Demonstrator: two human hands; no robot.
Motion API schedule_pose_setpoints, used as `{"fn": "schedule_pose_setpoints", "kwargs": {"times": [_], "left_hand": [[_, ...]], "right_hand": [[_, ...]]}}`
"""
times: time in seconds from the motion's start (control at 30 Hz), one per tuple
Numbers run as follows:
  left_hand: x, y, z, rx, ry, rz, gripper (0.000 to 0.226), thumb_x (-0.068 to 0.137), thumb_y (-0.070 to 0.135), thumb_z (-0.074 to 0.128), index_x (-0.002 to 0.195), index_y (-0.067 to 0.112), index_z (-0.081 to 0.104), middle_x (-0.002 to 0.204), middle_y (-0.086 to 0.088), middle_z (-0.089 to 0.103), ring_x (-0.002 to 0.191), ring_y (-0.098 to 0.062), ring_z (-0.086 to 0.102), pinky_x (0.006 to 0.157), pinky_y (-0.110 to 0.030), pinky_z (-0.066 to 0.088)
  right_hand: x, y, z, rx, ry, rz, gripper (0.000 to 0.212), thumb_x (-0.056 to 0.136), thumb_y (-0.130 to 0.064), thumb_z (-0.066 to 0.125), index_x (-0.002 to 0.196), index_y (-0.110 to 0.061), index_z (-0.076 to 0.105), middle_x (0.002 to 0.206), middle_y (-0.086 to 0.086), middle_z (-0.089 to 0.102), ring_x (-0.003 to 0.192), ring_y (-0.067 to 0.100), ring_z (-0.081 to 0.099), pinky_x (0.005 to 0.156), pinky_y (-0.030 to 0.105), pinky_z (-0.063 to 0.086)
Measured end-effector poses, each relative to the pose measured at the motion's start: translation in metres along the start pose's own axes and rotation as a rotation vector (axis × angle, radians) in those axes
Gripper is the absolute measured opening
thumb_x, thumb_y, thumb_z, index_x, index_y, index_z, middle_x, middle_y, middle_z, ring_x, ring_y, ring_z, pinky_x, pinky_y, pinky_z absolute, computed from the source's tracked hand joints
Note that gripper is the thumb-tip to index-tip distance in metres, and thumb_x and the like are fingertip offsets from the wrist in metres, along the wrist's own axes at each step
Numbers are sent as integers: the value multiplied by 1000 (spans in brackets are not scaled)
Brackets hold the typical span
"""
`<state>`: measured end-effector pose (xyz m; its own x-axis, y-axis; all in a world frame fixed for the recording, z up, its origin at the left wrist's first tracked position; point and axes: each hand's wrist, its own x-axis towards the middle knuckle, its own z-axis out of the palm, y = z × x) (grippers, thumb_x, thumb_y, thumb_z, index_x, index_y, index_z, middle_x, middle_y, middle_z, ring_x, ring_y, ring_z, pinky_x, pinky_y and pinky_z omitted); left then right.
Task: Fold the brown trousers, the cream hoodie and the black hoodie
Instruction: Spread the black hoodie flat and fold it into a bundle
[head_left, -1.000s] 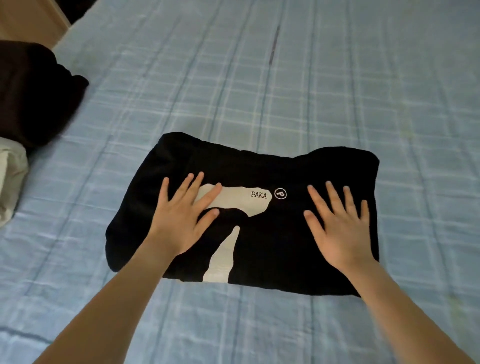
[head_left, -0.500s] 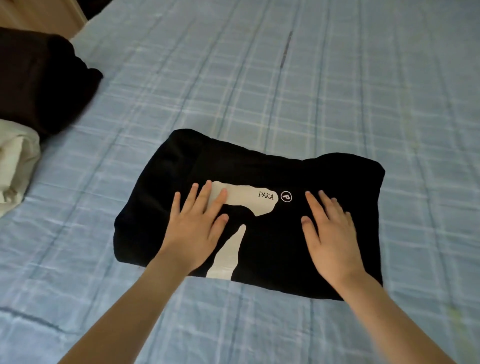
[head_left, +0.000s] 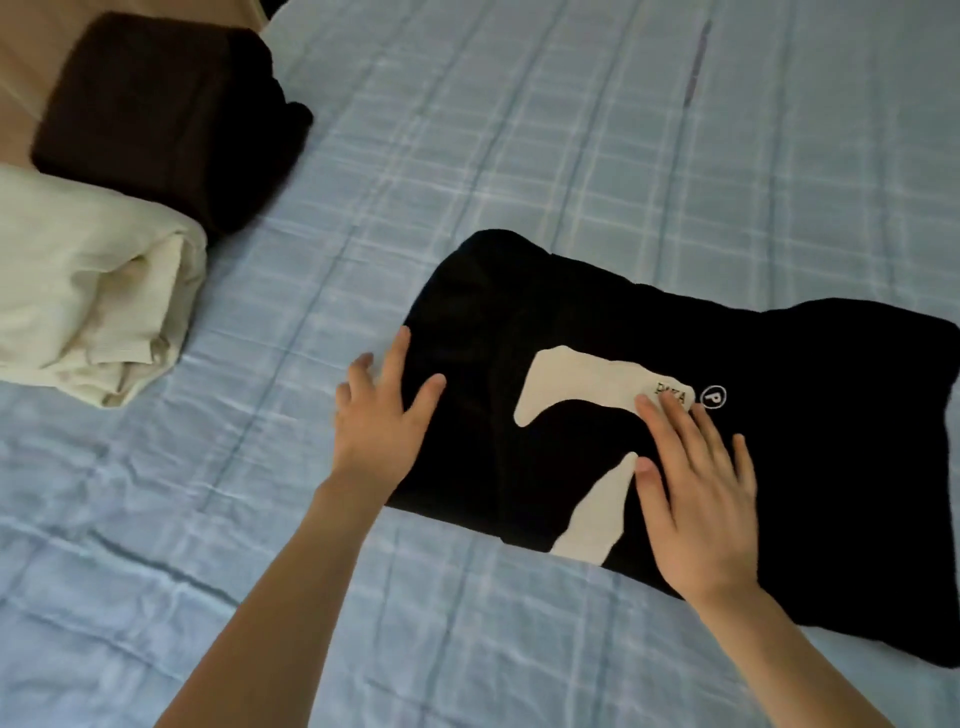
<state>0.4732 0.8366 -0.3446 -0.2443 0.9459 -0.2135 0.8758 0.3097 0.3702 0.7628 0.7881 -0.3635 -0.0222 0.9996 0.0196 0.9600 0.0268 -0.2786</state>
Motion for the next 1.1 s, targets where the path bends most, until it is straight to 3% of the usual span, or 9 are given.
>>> {"fn": "schedule_pose_setpoints", "kwargs": {"times": [0.03,0.13,0.37,0.47,0.6,0.77,0.93,1.03,1.1], "left_hand": [[4,-10,-3,-28,-95,-3,82,83,82,16,155,42,19,154,-6,31,135,-31,33,112,-45,29],[7,-21,-8,-406,-178,-12,73,87,62,55,148,56,18,128,10,43,119,-18,46,97,-34,38],[5,-51,-8,-1085,-439,-51,72,80,28,80,133,62,44,131,26,59,121,-3,59,97,-30,52],[3,-50,-7,-1013,-348,-14,72,81,24,79,132,63,45,131,25,59,121,-3,58,98,-32,50],[-1,-41,-15,-977,-315,107,76,79,34,82,136,62,40,134,30,53,121,7,53,85,-16,52],[-10,-27,-21,-1026,-250,110,74,81,21,80,135,57,45,130,28,57,117,5,57,92,-29,52],[-20,15,-53,-1018,-169,254,71,71,22,77,132,51,54,126,25,62,113,4,61,76,-8,52],[-37,54,-68,-1032,-143,339,69,71,16,76,131,45,57,124,20,65,113,-1,63,77,-8,50],[-47,82,-74,-1056,-157,401,68,72,12,74,132,41,58,124,15,66,114,-6,63,78,-12,52]], "right_hand": [[-1,-1,3,-2,19,9,56,102,-45,20,156,-30,31,159,0,37,149,24,30,120,55,20],[-2,-5,11,-10,58,25,57,101,-40,23,155,-27,33,157,3,40,147,28,33,120,55,20],[1,-9,14,-52,41,44,59,96,-33,27,154,-26,32,157,3,40,146,28,33,120,54,19],[0,-11,13,-53,21,55,59,97,-33,27,155,-27,31,158,1,38,147,26,32,121,53,19],[0,-7,12,-55,26,45,57,98,-33,26,156,-29,28,159,0,36,148,25,30,121,53,19],[-2,-4,18,-42,36,31,58,99,-35,25,157,-35,19,160,-2,34,148,24,29,122,51,17],[4,-10,2,20,-44,25,56,100,-45,19,155,-38,29,161,-7,33,150,20,25,124,48,14],[6,10,-27,152,-68,-11,57,97,-55,22,151,-42,37,161,-13,28,152,15,17,124,41,7],[-2,46,-50,61,74,35,54,97,-52,34,147,-37,47,159,-6,36,150,25,22,121,50,17]]}}
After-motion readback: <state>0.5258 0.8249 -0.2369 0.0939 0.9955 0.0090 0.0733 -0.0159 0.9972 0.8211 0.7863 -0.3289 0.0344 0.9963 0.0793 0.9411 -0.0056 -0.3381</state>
